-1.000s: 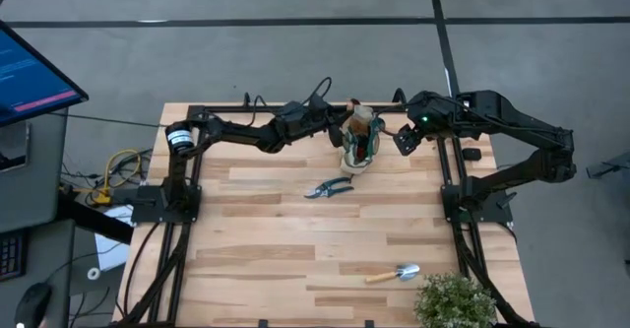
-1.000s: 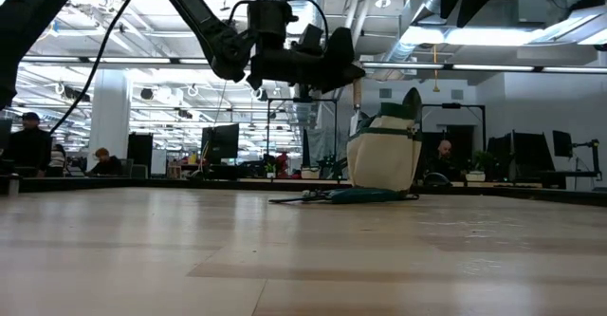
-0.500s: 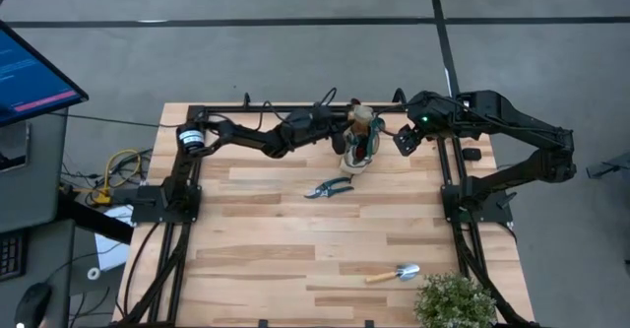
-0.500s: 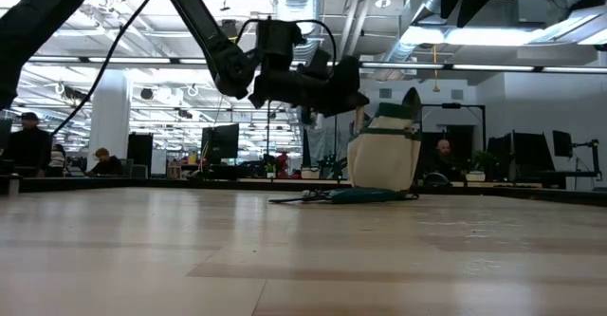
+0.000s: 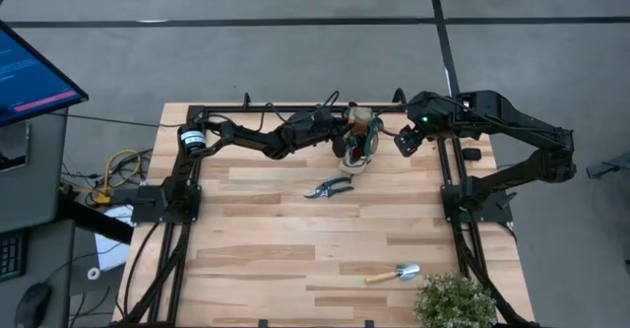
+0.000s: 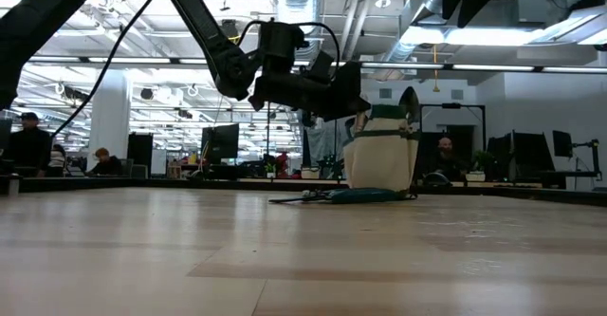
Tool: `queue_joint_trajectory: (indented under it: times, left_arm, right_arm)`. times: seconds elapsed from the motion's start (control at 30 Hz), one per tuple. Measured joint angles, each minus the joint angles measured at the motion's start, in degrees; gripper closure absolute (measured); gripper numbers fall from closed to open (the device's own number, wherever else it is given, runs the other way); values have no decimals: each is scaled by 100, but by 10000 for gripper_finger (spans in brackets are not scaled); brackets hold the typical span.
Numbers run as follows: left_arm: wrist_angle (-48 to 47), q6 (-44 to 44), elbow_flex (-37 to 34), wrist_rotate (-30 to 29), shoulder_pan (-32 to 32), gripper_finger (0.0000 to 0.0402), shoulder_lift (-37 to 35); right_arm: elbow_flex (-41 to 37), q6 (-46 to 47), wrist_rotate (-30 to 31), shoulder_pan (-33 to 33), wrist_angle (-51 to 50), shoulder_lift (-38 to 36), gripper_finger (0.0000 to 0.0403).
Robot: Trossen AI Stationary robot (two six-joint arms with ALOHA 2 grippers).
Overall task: Pick & Place Garden tools in Gardening bag
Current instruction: Put the trowel into the side pocket of the gardening bag
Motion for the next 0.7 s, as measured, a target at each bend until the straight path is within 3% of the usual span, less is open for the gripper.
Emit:
queue_joint_trajectory:
  times: [0.33,0.6,0.7]
  left_arm:
    - [-344,342,-27,6,-1,325,-447]
    - [-322,272,-543,5,-33,335,-525]
    - [-310,272,-610,4,-72,319,-527]
  right_arm:
    - [0,-124,4,0,4,0,164]
    - [0,-130,4,-1,8,0,164]
    - [0,-130,6,0,9,0,164]
